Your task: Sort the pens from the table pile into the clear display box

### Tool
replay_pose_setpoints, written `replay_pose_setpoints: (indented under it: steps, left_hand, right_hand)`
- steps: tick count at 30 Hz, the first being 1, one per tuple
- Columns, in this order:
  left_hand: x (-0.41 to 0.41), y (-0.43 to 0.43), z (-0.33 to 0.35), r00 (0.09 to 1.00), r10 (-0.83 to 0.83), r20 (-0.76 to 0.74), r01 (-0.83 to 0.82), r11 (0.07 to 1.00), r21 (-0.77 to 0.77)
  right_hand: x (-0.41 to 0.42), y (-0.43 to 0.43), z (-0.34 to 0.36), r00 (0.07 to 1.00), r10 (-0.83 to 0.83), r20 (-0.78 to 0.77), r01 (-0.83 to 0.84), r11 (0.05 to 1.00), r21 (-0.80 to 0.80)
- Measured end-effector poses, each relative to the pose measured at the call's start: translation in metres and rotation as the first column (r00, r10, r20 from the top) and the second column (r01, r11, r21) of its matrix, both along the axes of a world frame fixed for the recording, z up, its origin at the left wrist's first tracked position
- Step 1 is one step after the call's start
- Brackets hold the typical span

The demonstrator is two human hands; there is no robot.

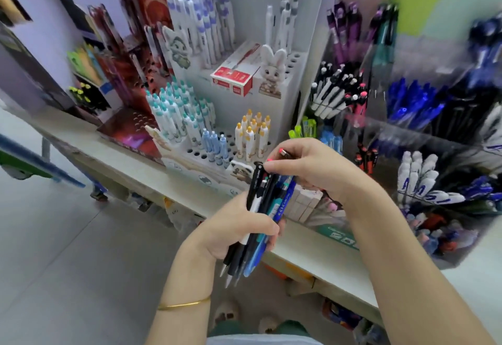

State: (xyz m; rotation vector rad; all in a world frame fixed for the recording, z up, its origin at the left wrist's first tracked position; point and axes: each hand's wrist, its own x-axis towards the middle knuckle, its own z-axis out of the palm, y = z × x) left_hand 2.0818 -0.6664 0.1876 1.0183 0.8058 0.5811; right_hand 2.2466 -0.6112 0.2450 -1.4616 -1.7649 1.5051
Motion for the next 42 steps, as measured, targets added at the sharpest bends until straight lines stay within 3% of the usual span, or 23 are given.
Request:
replay_pose_setpoints:
  steps: [4, 7, 11, 13, 16, 19, 22, 26, 31, 34, 39, 42]
  left_hand:
    - [0.000, 0.035, 0.009, 0.987, -0.160, -0.021, 0.160, 0.987, -0.028]
    - [0.002, 0.050, 0.009, 0.960, -0.279, -0.032, 0.278, 0.960, -0.029]
    - [0.009, 0.053, 0.009, 0.923, -0.383, 0.048, 0.385, 0.922, -0.044]
    - [0.012, 0.056, 0.009, 0.889, -0.450, 0.089, 0.454, 0.890, -0.038]
    - [0.015, 0.061, 0.006, 0.855, -0.499, 0.144, 0.511, 0.857, -0.064]
    - [0.017, 0.062, 0.000, 0.841, -0.489, 0.233, 0.524, 0.843, -0.120]
    - [0.025, 0.063, -0.001, 0.845, -0.437, 0.306, 0.498, 0.853, -0.158]
    - [0.034, 0.064, 0.003, 0.855, -0.366, 0.368, 0.458, 0.866, -0.201]
    - [0.047, 0.068, 0.011, 0.905, -0.182, 0.384, 0.308, 0.904, -0.297]
    - [0.055, 0.069, 0.018, 0.921, -0.123, 0.370, 0.238, 0.929, -0.282]
    - [0.066, 0.072, 0.031, 0.949, -0.098, 0.299, 0.167, 0.962, -0.216]
    - [0.072, 0.071, 0.034, 0.947, -0.082, 0.311, 0.148, 0.969, -0.197]
  right_hand:
    - [0.003, -0.007, 0.003, 0.947, -0.299, -0.121, 0.301, 0.954, 0.005]
    - [0.012, -0.011, 0.004, 0.852, -0.477, -0.213, 0.495, 0.868, 0.037]
    - [0.022, -0.012, 0.002, 0.724, -0.601, -0.338, 0.660, 0.746, 0.088]
    - [0.023, -0.013, -0.002, 0.606, -0.658, -0.446, 0.745, 0.666, 0.030]
    - [0.035, -0.015, 0.000, 0.342, -0.723, -0.601, 0.873, 0.481, -0.082]
    - [0.046, -0.021, 0.000, 0.220, -0.706, -0.673, 0.902, 0.410, -0.135]
    - [0.051, -0.027, -0.004, 0.237, -0.682, -0.692, 0.906, 0.412, -0.095]
    - [0.052, -0.031, -0.001, 0.216, -0.734, -0.643, 0.942, 0.330, -0.060]
    - [0.052, -0.032, 0.014, 0.389, -0.801, -0.456, 0.921, 0.322, 0.220]
    - [0.055, -0.026, 0.023, 0.442, -0.818, -0.368, 0.872, 0.295, 0.391]
    - [0.066, -0.015, 0.041, 0.514, -0.728, -0.454, 0.842, 0.326, 0.431]
    - [0.074, -0.006, 0.046, 0.583, -0.677, -0.450, 0.775, 0.296, 0.559]
